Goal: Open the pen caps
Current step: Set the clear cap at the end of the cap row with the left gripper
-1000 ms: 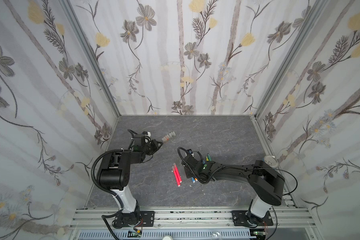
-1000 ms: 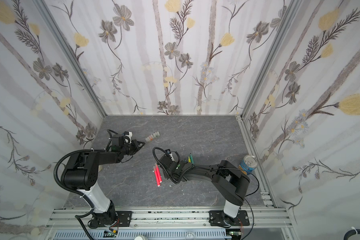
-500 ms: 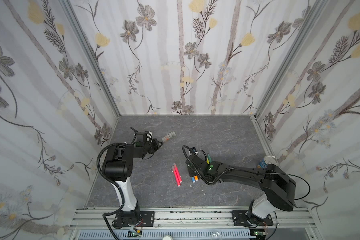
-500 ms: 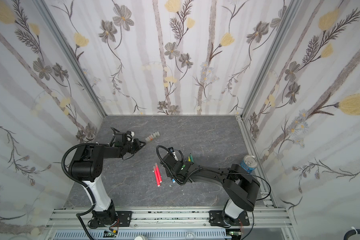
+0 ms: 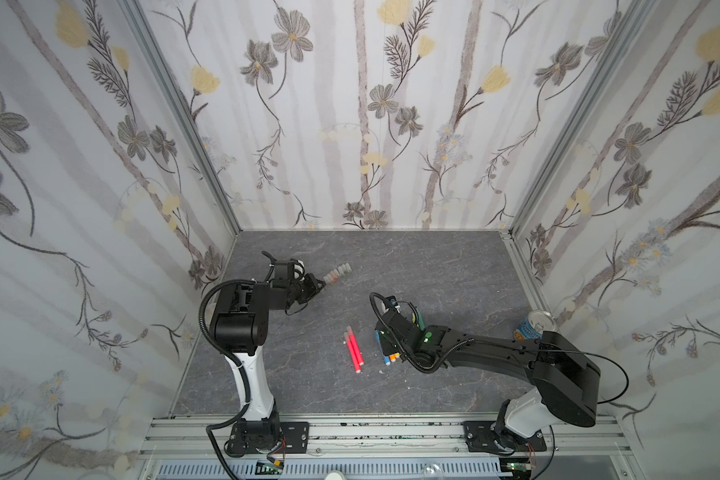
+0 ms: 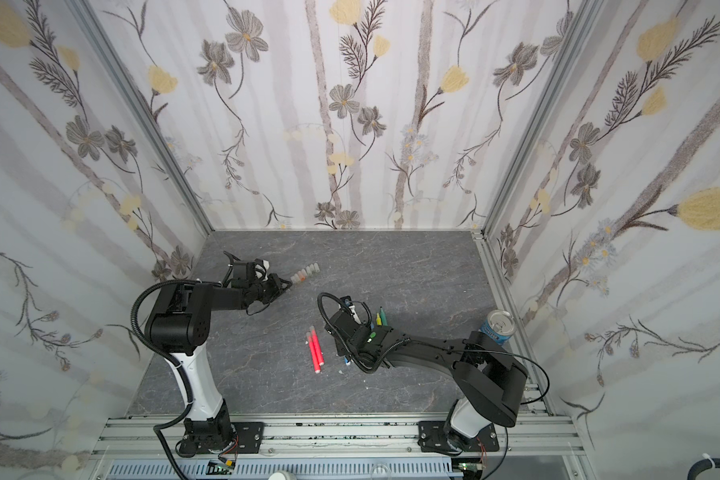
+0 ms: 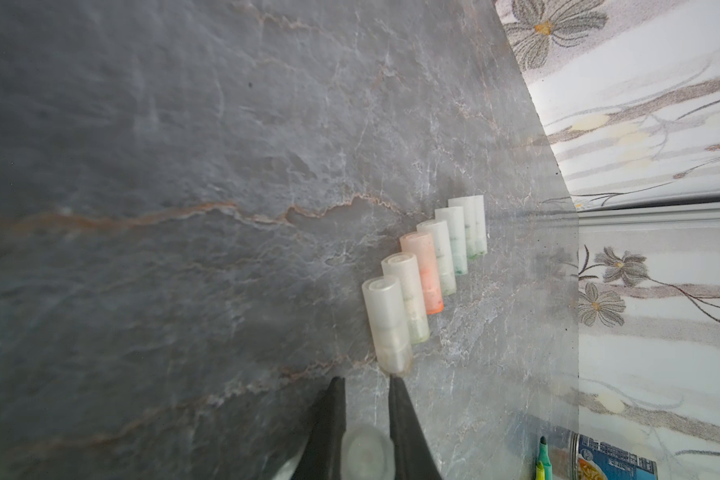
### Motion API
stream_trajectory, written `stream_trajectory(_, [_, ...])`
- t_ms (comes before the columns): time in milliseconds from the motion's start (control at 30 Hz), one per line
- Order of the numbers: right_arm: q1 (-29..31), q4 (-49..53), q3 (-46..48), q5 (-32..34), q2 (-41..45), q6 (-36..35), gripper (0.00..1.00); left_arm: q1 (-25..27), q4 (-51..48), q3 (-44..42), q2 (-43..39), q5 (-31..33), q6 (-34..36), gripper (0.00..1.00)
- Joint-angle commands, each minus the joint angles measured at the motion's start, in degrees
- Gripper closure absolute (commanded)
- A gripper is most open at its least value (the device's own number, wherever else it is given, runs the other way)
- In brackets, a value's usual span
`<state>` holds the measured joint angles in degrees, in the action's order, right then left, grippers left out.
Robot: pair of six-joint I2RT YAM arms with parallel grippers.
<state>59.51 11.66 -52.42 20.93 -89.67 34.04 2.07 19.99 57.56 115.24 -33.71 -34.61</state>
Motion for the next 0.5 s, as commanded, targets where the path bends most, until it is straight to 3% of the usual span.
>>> stream_trajectory(0, [0.0, -1.2, 0.2, -0.1, -0.1, 0.8, 0.65, 0.0, 0.0, 0.4, 0.8, 0.6, 0.5, 0.83])
stream_trajectory(467, [0.1, -2.2, 0.5, -1.7, -0.4, 1.0, 0.65, -0.1, 0.5, 0.0, 0.0, 0.7, 0.2, 0.72])
